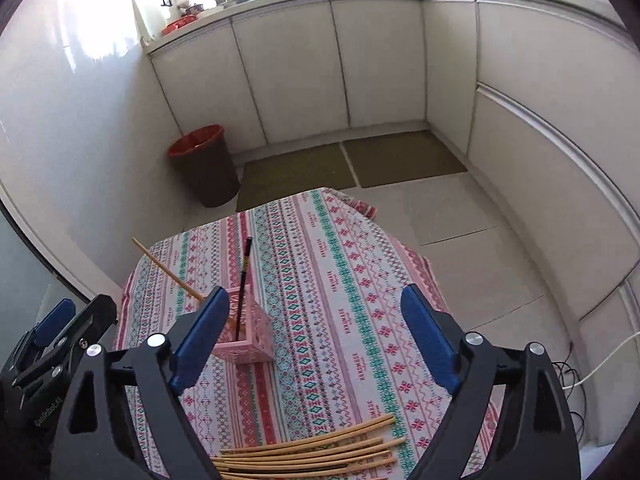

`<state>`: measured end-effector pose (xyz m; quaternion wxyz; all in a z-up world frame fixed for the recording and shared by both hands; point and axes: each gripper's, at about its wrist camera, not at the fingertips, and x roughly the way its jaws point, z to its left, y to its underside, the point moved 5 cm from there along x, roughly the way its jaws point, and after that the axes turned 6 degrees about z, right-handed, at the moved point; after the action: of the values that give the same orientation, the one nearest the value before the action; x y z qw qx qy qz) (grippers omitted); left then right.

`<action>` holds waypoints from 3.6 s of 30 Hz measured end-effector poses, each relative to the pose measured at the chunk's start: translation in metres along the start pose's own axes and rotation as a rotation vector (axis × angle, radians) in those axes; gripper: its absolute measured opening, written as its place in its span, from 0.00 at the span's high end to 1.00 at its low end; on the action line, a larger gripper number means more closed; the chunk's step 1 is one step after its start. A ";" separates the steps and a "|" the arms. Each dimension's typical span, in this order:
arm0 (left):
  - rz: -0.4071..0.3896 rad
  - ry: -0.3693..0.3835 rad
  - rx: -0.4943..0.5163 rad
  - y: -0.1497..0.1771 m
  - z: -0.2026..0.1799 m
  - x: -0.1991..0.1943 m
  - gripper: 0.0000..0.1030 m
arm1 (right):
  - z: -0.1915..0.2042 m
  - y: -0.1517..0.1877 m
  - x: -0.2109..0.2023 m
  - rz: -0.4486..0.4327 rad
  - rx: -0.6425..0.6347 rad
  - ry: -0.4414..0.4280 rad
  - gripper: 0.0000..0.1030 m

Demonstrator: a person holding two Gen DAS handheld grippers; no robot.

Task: Organize utensils

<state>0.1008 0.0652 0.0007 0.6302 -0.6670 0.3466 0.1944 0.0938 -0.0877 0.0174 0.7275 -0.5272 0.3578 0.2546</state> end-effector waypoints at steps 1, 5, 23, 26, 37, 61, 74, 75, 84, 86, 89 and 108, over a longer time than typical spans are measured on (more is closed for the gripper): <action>0.016 0.002 0.001 0.007 -0.001 0.003 0.07 | -0.006 0.003 -0.003 -0.012 0.006 0.019 0.11; 0.159 0.037 0.060 0.034 -0.016 0.031 0.07 | -0.042 0.025 -0.006 -0.036 0.005 0.115 0.07; 0.855 0.170 0.363 0.151 -0.135 0.182 0.17 | -0.192 0.105 0.007 0.087 0.188 0.245 0.07; 0.870 0.148 0.363 0.152 -0.136 0.191 0.18 | -0.192 0.107 0.008 0.090 0.181 0.252 0.07; 0.818 0.109 0.437 0.164 -0.140 0.208 0.25 | -0.187 0.109 0.023 0.133 0.189 0.225 0.07; 0.222 0.040 0.418 0.076 -0.073 0.066 0.92 | -0.109 0.125 0.140 0.576 0.311 0.091 0.25; 0.084 0.021 0.274 0.048 -0.018 0.003 0.93 | -0.050 0.123 0.173 0.575 0.350 0.117 0.85; 0.083 0.028 0.271 0.049 -0.017 0.001 0.94 | -0.048 0.120 0.168 0.557 0.356 0.090 0.85; 0.085 0.144 0.248 0.040 -0.019 -0.027 0.94 | -0.022 0.083 0.064 0.310 0.218 -0.044 0.87; 0.205 0.189 0.238 0.054 -0.019 -0.005 0.91 | -0.019 0.079 0.041 0.279 0.188 -0.066 0.87; 0.428 0.182 0.207 0.088 -0.017 0.051 0.90 | -0.027 0.075 0.019 0.252 0.175 -0.078 0.88; 0.622 0.035 0.405 0.141 -0.075 0.200 0.70 | -0.099 0.081 0.056 0.310 0.292 -0.102 0.87</action>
<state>0.1241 -0.0461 -0.2284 0.6541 -0.3949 0.5749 0.2928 0.0427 -0.1564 -0.0924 0.7653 -0.3413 0.4306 0.3353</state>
